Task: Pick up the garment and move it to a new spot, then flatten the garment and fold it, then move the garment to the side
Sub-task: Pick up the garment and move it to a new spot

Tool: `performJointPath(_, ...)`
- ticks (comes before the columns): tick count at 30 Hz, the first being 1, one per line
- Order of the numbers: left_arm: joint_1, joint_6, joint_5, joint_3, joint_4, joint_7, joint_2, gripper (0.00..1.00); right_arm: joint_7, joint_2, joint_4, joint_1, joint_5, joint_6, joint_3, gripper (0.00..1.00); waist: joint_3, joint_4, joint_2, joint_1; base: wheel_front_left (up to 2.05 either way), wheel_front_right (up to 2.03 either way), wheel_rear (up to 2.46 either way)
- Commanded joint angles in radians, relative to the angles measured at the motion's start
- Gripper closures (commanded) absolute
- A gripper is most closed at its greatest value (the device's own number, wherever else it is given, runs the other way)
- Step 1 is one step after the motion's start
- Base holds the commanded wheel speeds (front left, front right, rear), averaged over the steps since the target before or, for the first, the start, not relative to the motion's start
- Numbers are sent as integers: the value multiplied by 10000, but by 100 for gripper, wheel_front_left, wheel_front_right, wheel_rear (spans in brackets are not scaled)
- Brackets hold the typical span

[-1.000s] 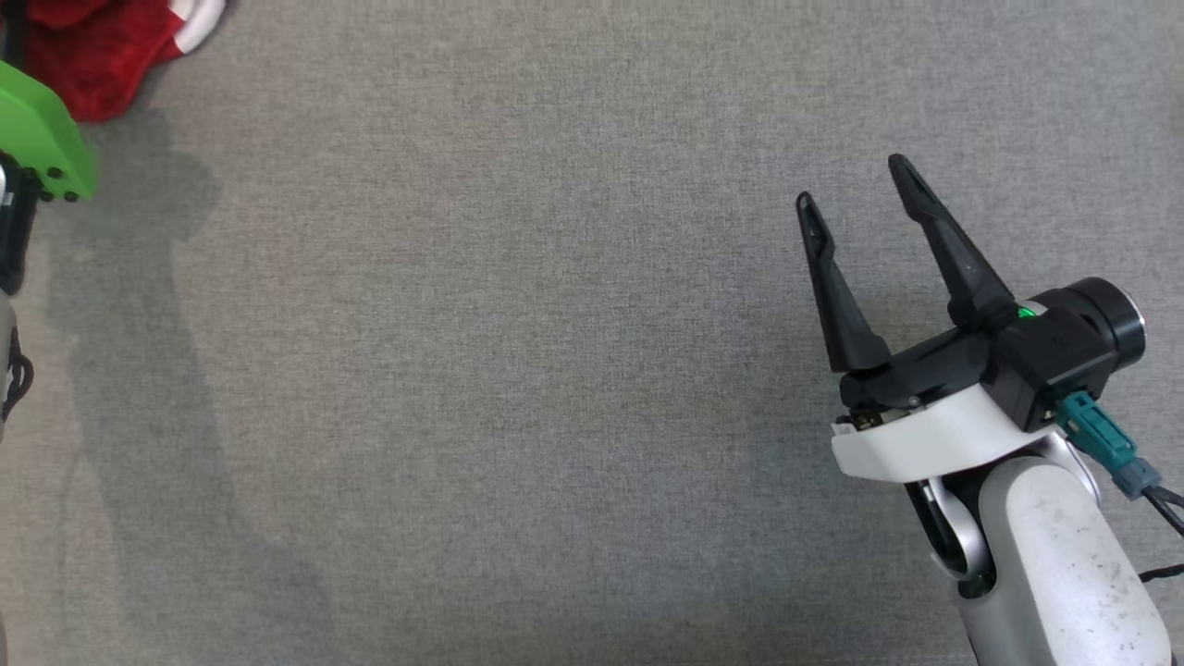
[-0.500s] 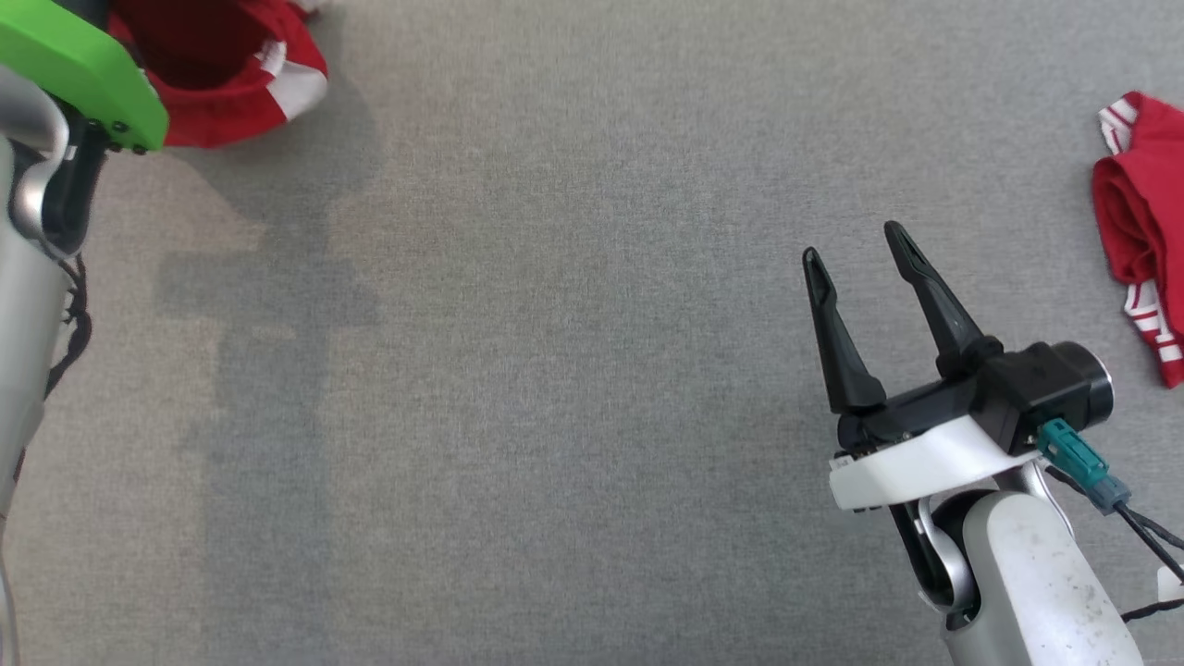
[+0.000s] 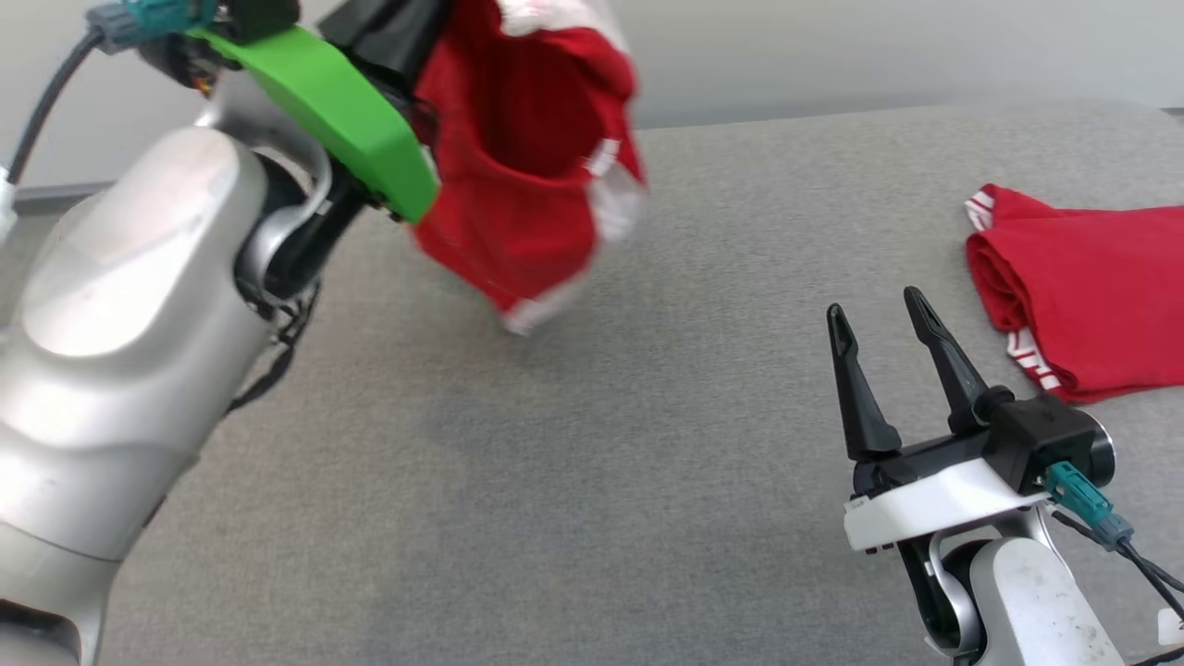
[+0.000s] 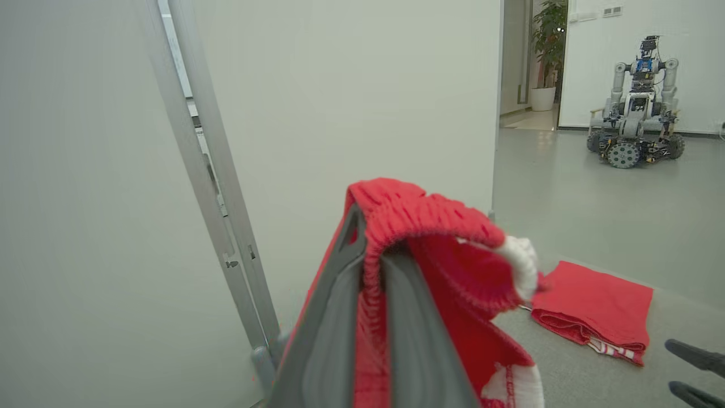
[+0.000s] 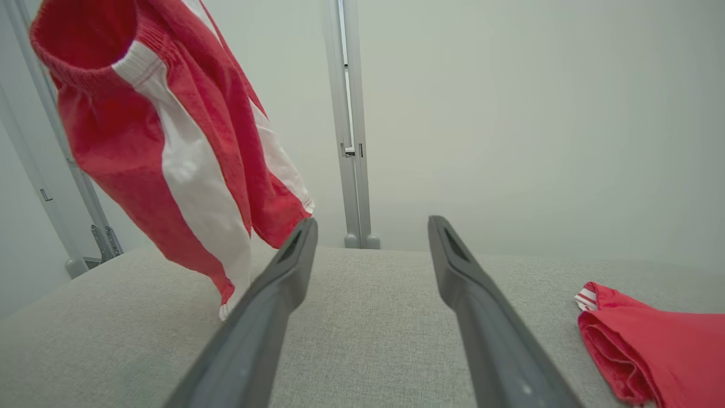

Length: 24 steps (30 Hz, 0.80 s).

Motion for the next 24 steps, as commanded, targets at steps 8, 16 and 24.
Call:
performJointPath(8, 1328, -20, -453, -165, -917, -1155, 146, 100, -230, 7, 65, -78, 361, -4, -1, 0, 478, -1037, -1, 1, 0, 0, 0)
performJointPath(16, 3378, 24, -256, -197, 813, -2028, -73, 100, -441, 6, 264, -290, 468, -4, -179, 0, 1084, -1507, -1, 1, 0, 0, 0)
performJointPath(24, 4794, 200, 286, 1178, 2483, -2090, -198, 100, -561, 7, 379, -366, 437, -4, -377, 0, 1208, -1560, -1, 1, 0, 0, 0)
